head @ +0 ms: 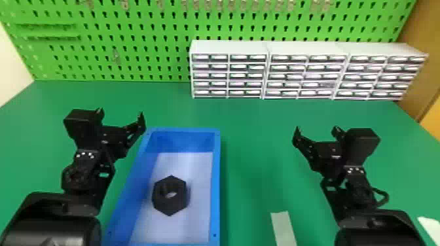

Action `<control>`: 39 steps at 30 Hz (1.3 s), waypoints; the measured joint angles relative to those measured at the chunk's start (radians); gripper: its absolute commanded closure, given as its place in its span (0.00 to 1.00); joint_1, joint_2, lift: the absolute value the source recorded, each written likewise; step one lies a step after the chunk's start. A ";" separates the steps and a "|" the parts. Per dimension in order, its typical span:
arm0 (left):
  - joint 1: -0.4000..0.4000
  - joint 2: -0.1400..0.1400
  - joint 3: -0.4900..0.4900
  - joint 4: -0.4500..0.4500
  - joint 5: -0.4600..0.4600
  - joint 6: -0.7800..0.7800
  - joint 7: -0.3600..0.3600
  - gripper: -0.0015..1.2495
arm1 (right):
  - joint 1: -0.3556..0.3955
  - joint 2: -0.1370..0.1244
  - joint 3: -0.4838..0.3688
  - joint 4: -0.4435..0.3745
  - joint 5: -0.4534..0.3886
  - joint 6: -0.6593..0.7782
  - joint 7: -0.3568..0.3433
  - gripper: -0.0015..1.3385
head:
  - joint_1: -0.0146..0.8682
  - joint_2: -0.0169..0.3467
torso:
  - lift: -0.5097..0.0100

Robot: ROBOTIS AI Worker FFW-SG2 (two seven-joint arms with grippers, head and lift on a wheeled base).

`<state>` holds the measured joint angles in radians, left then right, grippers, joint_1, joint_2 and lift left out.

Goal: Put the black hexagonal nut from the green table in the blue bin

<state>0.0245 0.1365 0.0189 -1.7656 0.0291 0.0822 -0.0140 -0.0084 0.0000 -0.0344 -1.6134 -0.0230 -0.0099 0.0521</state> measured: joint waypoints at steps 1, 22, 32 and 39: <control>0.000 0.000 0.000 0.000 0.000 0.000 0.000 0.20 | 0.000 0.000 0.001 0.000 0.000 0.001 0.000 0.16 | 0.79 0.19 | 0.79; 0.000 0.000 0.002 0.000 0.001 0.000 0.000 0.20 | -0.001 0.000 0.005 0.000 0.000 0.008 0.000 0.16 | 0.79 0.19 | 0.79; 0.002 0.000 0.002 0.000 0.002 0.000 0.000 0.20 | -0.001 0.000 0.002 0.000 -0.003 0.008 0.000 0.16 | 0.79 0.19 | 0.79; 0.003 0.000 0.003 0.000 0.004 0.000 0.000 0.20 | 0.001 0.000 0.001 0.000 -0.005 0.010 0.000 0.16 | 0.79 0.19 | 0.79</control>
<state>0.0274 0.1365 0.0224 -1.7656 0.0334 0.0826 -0.0141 -0.0078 0.0000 -0.0338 -1.6134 -0.0276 0.0000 0.0521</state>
